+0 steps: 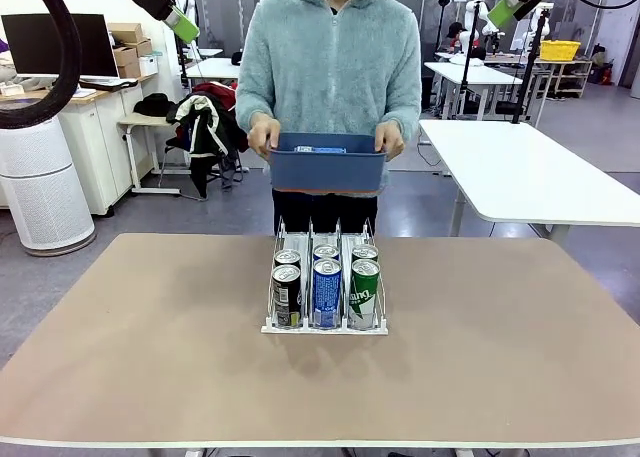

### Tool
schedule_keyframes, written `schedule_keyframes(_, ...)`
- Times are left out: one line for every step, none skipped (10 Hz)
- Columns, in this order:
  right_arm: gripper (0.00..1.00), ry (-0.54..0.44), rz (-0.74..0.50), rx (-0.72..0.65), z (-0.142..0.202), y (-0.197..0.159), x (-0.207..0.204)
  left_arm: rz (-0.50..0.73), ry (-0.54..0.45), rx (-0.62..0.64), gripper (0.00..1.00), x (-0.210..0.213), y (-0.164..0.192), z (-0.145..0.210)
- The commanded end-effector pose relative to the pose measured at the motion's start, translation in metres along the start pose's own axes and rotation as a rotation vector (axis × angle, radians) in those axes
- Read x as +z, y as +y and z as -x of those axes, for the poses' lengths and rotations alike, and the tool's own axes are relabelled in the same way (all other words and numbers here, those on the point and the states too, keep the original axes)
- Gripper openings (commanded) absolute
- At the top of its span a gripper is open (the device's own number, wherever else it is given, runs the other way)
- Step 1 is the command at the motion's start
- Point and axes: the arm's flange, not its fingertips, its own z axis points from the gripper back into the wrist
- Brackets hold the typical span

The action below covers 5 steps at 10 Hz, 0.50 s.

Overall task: Fill the beverage cans into the dispenser.
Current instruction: Pick up the Ionic drink handed by the human.

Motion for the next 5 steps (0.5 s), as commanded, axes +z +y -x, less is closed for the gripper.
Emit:
schedule_keyframes(1.0,-0.004,-0.005,0.006,0.0012,-0.0013,-0.0001,0.0,0.0,0.004,1.0,0.0004,0.0009,0.0008)
schedule_keyframes(1.0,-0.004,-0.005,0.006,0.0012,-0.0013,-0.0001,0.0,0.0,0.004,1.0,0.0004,0.0009,0.0008)
schedule_keyframes(1.0,-0.004,-0.005,0.006,0.0012,-0.0013,-0.0001,0.0,0.0,0.004,1.0,0.0004,0.0009,0.0008)
schedule_keyframes(1.0,-0.004,-0.005,0.006,0.0012,-0.0013,-0.0001,0.0,0.0,0.004,1.0,0.0004,0.0009,0.0008)
schedule_keyframes(1.0,-0.004,-0.005,0.006,0.0012,-0.0013,-0.0001,0.0,0.0,0.004,1.0,0.0004,0.0009,0.0008)
